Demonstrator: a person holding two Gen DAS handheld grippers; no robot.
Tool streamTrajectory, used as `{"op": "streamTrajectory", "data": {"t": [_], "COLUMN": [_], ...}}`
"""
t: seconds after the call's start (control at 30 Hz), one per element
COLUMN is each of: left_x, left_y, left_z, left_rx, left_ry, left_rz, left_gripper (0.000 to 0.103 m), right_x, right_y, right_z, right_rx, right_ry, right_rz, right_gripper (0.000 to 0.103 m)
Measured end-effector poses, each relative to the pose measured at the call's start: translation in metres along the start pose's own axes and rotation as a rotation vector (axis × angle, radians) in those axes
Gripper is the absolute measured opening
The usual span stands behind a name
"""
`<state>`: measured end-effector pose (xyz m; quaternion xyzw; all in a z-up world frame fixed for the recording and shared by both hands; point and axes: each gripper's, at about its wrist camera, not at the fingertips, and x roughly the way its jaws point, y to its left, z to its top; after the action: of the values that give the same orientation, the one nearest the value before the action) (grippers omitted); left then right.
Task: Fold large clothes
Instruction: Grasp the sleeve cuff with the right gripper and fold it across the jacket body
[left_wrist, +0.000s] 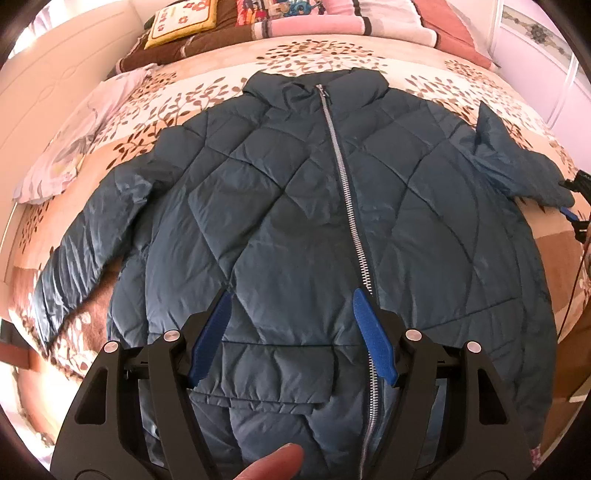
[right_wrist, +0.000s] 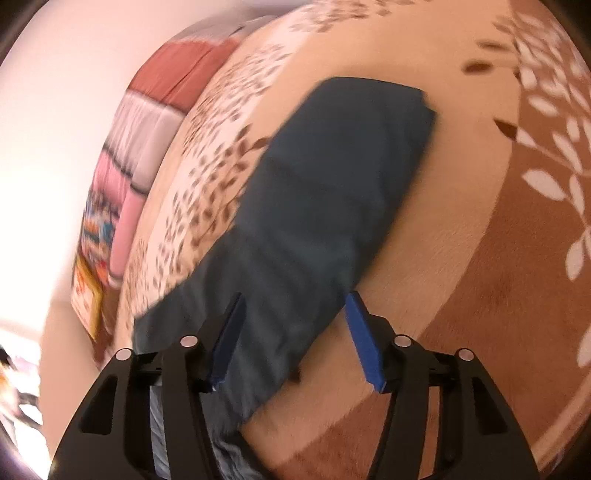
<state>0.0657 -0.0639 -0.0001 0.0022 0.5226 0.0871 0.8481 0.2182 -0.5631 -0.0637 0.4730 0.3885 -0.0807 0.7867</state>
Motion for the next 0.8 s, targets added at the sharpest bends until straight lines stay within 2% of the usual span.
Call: {"op": "streamTrajectory", "data": {"t": [0.13,0.2,0.23,0.27,0.4,0.63,0.7,0.77,0.8], "left_x": [0.004,0.005,0.005,0.005,0.003,0.004,0.004,0.005,0.006], "left_y": [0.001,0.001,0.001,0.001,0.005,0.011,0.013,0.014,0.014], "left_z": [0.0,0.0,0.0,0.0,-0.001,-0.004,-0.004,-0.003,-0.003], "left_rx": [-0.009,-0.008,-0.007,-0.006,-0.02,-0.037,-0.04,-0.043,-0.044], "left_ry": [0.013,0.016,0.017,0.017,0.005,0.012,0.014,0.016,0.018], "left_rz": [0.005,0.005,0.005,0.004,-0.004,0.0,0.006,0.011,0.013], "left_gripper": [0.068,0.068,0.068,0.068,0.068,0.068,0.068,0.068,0.068], "right_x": [0.01,0.014,0.017,0.018,0.003,0.01,0.015,0.018,0.017], "right_y": [-0.023,-0.028,-0.032,-0.035,-0.049,-0.05,-0.047,-0.043,-0.04], "right_z": [0.01,0.011,0.013,0.012,0.005,0.014,0.017,0.016,0.016], "right_rx": [0.107,0.138,0.156,0.177,0.267,0.259,0.282,0.296,0.28], "right_ry": [0.009,0.0,-0.004,-0.001,-0.031,-0.007,-0.002,-0.009,-0.016], "right_rz": [0.07,0.091,0.095,0.087,0.116,0.07,0.087,0.14,0.161], "right_gripper": [0.044,0.031,0.018,0.013,0.013,0.014,0.022,0.046,0.052]}}
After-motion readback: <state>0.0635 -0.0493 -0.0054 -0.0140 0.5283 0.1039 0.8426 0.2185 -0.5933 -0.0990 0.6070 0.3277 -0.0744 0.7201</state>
